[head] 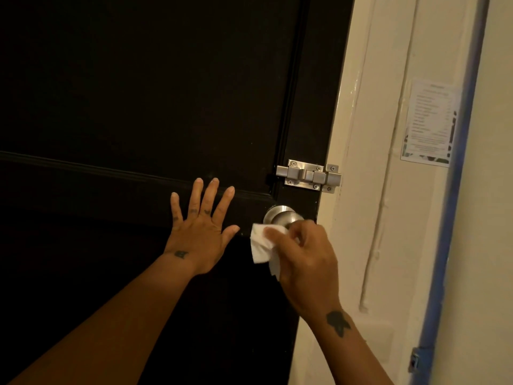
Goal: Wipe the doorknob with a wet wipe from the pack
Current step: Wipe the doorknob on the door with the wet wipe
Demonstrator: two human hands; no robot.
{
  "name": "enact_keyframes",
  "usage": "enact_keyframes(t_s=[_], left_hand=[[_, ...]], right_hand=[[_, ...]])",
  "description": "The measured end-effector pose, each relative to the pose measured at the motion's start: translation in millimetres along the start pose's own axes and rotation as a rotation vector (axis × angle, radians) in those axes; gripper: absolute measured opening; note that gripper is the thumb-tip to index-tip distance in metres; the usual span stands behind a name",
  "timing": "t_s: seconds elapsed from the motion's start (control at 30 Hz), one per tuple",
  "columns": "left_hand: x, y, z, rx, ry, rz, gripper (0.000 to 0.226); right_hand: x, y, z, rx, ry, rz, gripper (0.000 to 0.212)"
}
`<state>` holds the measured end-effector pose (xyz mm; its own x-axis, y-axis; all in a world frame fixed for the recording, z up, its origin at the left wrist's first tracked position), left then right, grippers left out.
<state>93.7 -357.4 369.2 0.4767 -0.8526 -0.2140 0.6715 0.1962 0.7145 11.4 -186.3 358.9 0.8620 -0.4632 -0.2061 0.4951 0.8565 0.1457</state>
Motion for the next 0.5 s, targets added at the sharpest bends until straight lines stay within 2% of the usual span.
enact_keyframes(t_s=[0.03, 0.1, 0.17, 0.23, 0.4, 0.5], left_hand=[[0, 0, 0, 0.000, -0.001, 0.001, 0.073], [0, 0, -1, -0.004, -0.010, 0.004, 0.073], [0, 1, -1, -0.004, -0.015, 0.005, 0.073], [-1, 1, -2, 0.000, -0.012, 0.004, 0.072], [-2, 1, -2, -0.007, -0.001, 0.008, 0.072], [-1, 1, -2, 0.004, 0.002, 0.016, 0.069]], right_hand=[[-3, 0, -2, -0.024, -0.036, 0.049, 0.028], [-13, 1, 1, -0.101, -0.244, 0.216, 0.027], [-21, 1, 7, -0.166, -0.370, 0.201, 0.023], [-21, -2, 11, -0.119, -0.373, 0.182, 0.024], [-4, -4, -7, -0.024, -0.181, 0.234, 0.036], [-11, -3, -14, -0.113, -0.280, 0.301, 0.027]])
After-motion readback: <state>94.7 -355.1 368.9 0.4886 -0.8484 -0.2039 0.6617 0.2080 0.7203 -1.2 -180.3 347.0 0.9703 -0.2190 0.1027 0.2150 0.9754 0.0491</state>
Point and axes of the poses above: each hand's wrist, its own z-axis towards the middle knuckle, its own y-axis out of the back of the hand, x = y × z, the point moved 1 cm from there along z, towards the middle knuckle, and after that the axes turned 15 degrees about -z, right-handed, at the moved point
